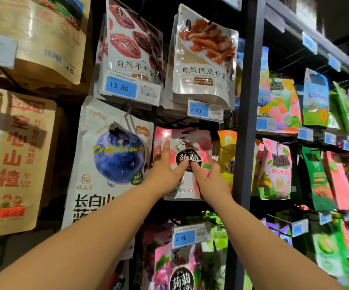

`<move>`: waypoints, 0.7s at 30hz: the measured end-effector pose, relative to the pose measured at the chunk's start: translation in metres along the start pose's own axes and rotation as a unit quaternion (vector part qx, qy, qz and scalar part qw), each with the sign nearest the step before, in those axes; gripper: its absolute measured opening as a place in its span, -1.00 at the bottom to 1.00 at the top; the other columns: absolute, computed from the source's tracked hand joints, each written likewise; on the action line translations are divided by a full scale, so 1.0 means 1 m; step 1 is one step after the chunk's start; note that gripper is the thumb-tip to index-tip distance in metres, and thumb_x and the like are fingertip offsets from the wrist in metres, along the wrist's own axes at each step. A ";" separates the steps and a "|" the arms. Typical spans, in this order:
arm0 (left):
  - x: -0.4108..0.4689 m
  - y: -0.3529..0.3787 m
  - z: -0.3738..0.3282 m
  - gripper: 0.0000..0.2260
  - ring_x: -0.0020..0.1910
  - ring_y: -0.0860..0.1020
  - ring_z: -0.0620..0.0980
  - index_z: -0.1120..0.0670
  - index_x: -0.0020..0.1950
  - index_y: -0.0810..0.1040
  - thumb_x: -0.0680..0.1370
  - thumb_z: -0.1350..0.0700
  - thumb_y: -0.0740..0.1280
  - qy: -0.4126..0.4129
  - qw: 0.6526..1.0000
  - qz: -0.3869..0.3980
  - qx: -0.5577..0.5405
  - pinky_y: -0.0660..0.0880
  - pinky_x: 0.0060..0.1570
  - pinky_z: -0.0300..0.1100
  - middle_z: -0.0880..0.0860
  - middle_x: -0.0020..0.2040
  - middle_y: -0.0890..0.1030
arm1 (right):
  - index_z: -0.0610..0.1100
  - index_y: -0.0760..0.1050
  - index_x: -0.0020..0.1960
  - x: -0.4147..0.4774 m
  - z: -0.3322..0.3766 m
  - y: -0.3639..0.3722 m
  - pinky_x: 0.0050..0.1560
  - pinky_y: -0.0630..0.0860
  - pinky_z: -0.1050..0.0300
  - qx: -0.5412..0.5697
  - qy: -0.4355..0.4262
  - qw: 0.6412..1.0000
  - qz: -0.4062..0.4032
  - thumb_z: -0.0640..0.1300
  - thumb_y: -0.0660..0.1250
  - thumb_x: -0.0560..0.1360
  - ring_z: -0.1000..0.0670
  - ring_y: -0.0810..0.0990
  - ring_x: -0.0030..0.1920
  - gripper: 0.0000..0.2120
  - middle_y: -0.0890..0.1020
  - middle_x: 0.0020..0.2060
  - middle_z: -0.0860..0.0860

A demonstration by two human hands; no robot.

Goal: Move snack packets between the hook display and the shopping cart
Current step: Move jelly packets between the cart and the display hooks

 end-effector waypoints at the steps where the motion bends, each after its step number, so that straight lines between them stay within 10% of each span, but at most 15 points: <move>1: -0.003 0.000 0.000 -0.28 0.49 0.21 0.15 -0.14 0.55 -0.25 0.57 -0.22 0.17 -0.004 1.000 -0.003 0.003 0.20 0.38 -0.04 0.12 0.57 0.08 | -0.11 0.01 0.56 0.000 0.000 -0.001 0.16 0.37 0.00 -0.003 0.001 1.000 0.000 0.34 0.10 0.54 -0.23 0.41 0.36 -0.22 0.43 0.39 -0.17; 14: -0.017 0.002 0.004 -0.28 0.48 0.19 0.17 -0.07 0.57 -0.16 0.56 -0.20 0.17 0.001 0.999 -0.010 -0.037 0.16 0.45 0.06 0.21 0.51 0.17 | -0.15 0.04 0.54 -0.009 0.011 -0.007 0.11 0.35 0.04 -0.011 -0.005 1.000 -0.009 0.29 0.12 0.57 -0.20 0.42 0.36 -0.26 0.43 0.39 -0.16; 19: -0.047 0.011 -0.006 -0.32 0.54 -0.22 0.03 0.01 0.56 -0.27 0.63 -0.06 0.14 0.045 0.999 -0.007 0.003 -0.13 0.48 -0.05 0.09 0.56 -0.28 | -0.10 0.23 0.37 -0.029 0.014 -0.013 -0.16 0.35 0.13 0.039 -0.063 0.997 -0.021 0.15 0.21 0.59 -0.05 0.52 0.03 -0.52 0.52 -0.04 0.14; 21: -0.066 0.017 -0.012 -0.33 0.52 -0.31 0.01 0.07 0.56 -0.25 0.64 -0.08 0.11 0.066 0.997 -0.008 0.032 -0.21 0.47 -0.09 0.05 0.54 -0.35 | -0.05 0.26 0.37 -0.043 0.012 -0.017 -0.05 0.39 0.12 0.041 -0.091 0.995 -0.021 0.13 0.18 0.60 -0.04 0.50 0.14 -0.57 0.53 0.10 0.09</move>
Point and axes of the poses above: each hand's wrist, its own x-axis towards the middle knuckle, its own y-axis out of the palm, z = x × y, the point moved 10 cm from there along x, towards the middle knuckle
